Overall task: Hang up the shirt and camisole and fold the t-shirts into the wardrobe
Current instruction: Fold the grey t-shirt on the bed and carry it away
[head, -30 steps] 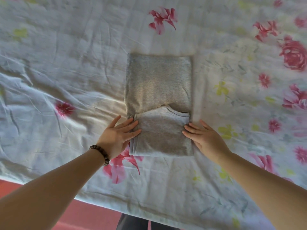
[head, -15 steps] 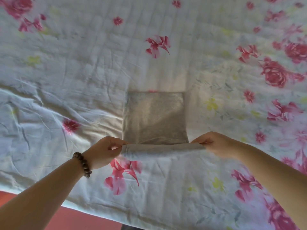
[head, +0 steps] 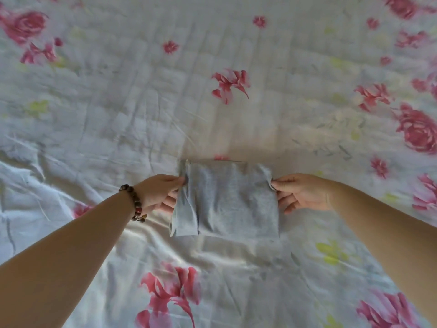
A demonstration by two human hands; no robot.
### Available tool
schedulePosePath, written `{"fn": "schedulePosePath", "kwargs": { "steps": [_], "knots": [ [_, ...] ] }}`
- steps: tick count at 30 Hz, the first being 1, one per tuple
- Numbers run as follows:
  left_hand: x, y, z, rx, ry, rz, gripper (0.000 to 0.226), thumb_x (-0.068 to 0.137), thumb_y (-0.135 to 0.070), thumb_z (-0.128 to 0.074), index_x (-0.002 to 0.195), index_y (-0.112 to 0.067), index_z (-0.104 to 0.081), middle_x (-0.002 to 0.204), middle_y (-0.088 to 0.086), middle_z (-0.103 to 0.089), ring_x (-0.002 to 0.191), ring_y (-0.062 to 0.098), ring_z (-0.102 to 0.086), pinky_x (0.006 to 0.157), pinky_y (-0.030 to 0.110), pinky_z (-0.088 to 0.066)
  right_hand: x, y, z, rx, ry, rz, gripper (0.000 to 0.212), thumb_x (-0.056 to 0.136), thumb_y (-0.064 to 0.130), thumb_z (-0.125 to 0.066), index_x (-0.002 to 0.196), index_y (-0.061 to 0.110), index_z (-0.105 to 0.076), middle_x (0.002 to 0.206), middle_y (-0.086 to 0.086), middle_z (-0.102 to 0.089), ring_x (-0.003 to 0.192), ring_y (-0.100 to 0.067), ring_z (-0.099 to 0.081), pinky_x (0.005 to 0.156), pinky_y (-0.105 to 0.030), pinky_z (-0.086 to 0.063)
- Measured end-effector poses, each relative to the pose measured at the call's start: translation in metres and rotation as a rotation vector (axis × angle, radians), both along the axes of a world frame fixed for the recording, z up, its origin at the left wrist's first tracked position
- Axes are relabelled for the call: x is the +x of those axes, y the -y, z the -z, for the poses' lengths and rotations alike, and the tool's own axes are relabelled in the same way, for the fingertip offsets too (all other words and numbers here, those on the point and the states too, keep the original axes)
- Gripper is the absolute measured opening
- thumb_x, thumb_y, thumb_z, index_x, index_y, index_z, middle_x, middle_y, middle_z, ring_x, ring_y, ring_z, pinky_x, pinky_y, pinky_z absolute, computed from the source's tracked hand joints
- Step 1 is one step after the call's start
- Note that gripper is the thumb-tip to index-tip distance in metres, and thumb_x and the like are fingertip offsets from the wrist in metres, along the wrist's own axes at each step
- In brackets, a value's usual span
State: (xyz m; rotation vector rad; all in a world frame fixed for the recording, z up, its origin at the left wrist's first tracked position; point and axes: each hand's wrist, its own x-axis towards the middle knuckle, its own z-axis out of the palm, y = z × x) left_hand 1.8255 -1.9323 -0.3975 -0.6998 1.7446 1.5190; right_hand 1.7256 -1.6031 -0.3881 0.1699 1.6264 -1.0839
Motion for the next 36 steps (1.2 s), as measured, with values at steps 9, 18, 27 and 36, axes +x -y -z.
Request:
{"fn": "schedulePosePath", "kwargs": {
  "steps": [9,18,27,36],
  "knots": [
    [0.019,-0.014,0.018,0.028,-0.009,-0.141,0.026,0.080,-0.011,-0.072,0.103,-0.018,-0.066,0.101,0.007,-0.073,0.088,0.019,-0.072,0.076,0.036,-0.058,0.013,0.003,0.025,0.058,-0.096,0.105,0.009,0.088,0.016,-0.064,0.097,0.012,-0.066,0.079,-0.007,-0.066,0.060,-0.013,-0.061,0.050,-0.024,-0.049],
    [0.028,-0.015,0.031,-0.098,-0.060,-0.293,0.010,0.088,-0.015,-0.066,0.096,-0.013,-0.069,0.087,0.008,-0.074,0.082,0.025,-0.072,0.076,0.041,-0.058,0.025,0.012,0.037,0.071,-0.203,0.287,0.008,0.089,0.010,-0.062,0.093,0.006,-0.067,0.082,-0.015,-0.066,0.070,-0.026,-0.062,0.059,-0.030,-0.049],
    [0.102,-0.018,0.009,-0.306,-0.027,-0.389,0.006,0.083,-0.011,-0.072,0.086,-0.007,-0.068,0.068,0.011,-0.073,0.062,0.026,-0.072,0.051,0.029,-0.056,0.094,-0.020,0.011,0.230,-0.199,0.423,0.012,0.088,0.017,-0.065,0.089,0.005,-0.065,0.079,-0.015,-0.070,0.064,-0.020,-0.069,0.054,-0.029,-0.048],
    [0.106,-0.069,0.029,-0.621,-0.134,-0.445,0.024,0.074,-0.024,-0.080,0.081,-0.016,-0.058,0.065,-0.004,-0.067,0.064,0.017,-0.066,0.059,0.029,-0.053,0.134,0.012,0.027,0.081,-0.227,0.815,0.006,0.086,0.000,-0.063,0.089,0.005,-0.061,0.073,-0.011,-0.066,0.059,-0.010,-0.068,0.056,-0.026,-0.054]
  ]
}}
